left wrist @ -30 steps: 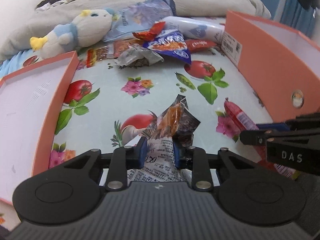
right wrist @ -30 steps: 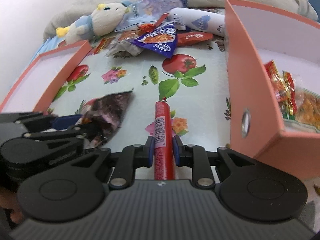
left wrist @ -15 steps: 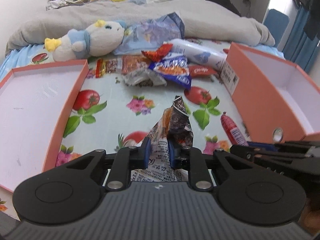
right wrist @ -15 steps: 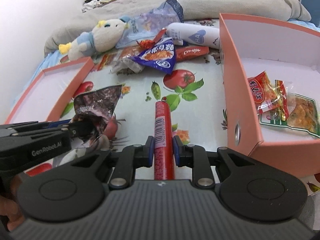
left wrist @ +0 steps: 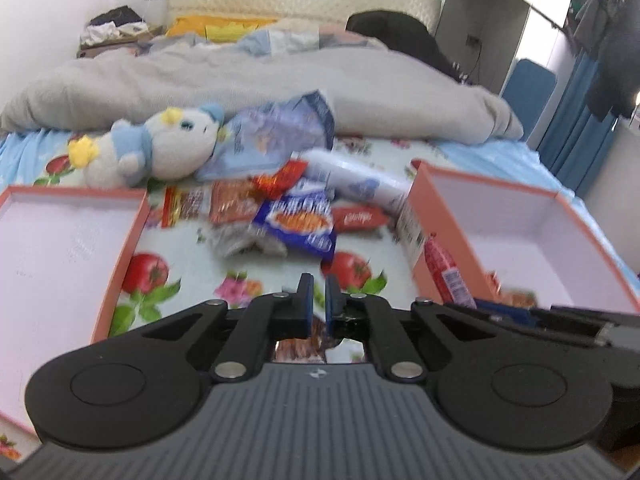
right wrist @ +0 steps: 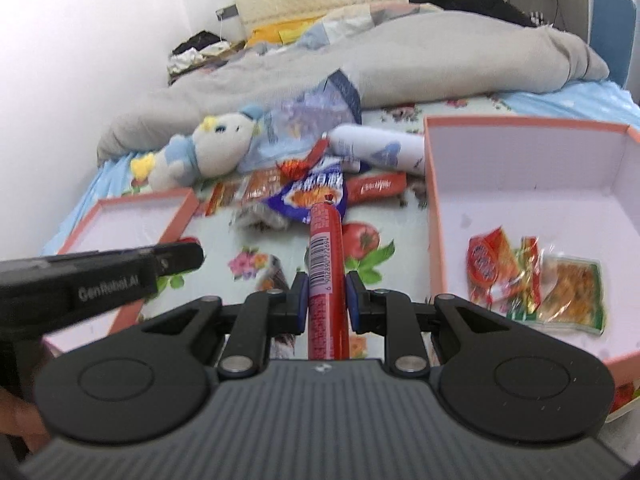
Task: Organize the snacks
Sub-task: 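Carry the sausage stick and white wrapper with both grippers over the orange box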
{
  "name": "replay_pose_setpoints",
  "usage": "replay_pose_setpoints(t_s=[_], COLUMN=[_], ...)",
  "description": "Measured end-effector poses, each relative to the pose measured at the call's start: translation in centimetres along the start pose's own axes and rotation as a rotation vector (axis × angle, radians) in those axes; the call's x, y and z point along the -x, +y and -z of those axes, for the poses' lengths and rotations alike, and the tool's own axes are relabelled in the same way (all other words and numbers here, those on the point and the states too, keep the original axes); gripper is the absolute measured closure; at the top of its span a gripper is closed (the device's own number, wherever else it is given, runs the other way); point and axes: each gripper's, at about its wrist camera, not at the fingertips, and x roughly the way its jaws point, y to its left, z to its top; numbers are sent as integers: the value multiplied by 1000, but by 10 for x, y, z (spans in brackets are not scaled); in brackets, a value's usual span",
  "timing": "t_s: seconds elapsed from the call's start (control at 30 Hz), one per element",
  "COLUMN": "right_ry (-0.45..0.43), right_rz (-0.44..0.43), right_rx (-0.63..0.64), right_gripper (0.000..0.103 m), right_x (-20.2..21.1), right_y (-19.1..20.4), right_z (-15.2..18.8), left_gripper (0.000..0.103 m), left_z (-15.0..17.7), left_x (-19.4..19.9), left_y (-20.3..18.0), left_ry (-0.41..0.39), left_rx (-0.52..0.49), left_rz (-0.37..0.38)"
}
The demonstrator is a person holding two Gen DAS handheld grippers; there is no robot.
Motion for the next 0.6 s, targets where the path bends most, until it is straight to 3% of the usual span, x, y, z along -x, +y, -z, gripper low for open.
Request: replay_pose_setpoints(t_s=[0.2, 0.47, 0.53, 0.6], right_ry=[-8, 27, 31, 32], right_rz=[10, 2, 3, 1], right_rx=[-2, -51, -52, -54], right_gripper=[80, 80, 80, 80], right_x=[1, -7, -8, -8], right_y=[-12, -22, -23, -24], right_z=[-5, 14, 17, 17], left_gripper=[97, 95, 90, 70], left_z=[-4, 31, 39, 46], left_x=[-9, -43, -53, -64], left_y=[-3, 12, 15, 19], left_ry=[7, 138, 162, 183], left_rx=[-27, -40, -34, -18], left_rz=[12, 44, 61, 58])
